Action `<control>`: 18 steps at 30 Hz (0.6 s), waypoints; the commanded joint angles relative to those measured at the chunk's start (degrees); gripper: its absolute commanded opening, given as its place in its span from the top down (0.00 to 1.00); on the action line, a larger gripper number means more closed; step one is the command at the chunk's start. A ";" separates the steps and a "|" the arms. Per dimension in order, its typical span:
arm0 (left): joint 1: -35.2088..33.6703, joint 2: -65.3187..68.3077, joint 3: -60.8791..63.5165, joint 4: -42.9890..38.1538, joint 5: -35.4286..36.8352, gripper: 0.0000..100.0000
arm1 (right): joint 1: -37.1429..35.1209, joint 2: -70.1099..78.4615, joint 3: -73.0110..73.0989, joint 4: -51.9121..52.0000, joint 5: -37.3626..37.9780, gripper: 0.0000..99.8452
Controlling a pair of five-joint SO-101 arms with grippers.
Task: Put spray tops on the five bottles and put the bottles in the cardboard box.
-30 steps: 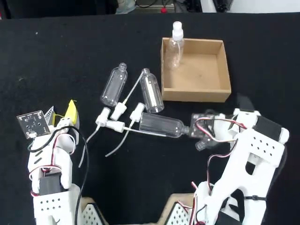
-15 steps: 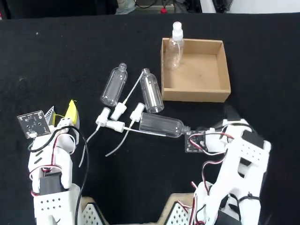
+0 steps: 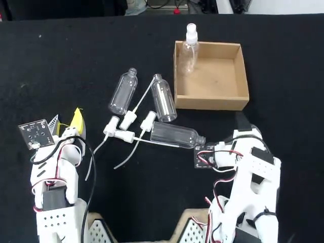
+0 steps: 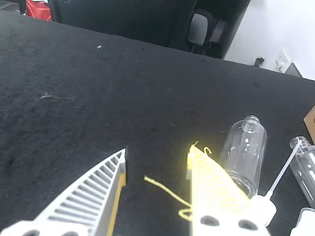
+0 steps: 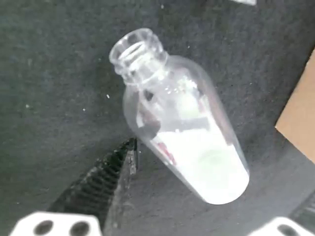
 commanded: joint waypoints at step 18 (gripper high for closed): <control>0.66 -0.44 1.10 0.26 -0.09 0.80 | 3.78 6.99 -8.31 6.33 -16.00 0.69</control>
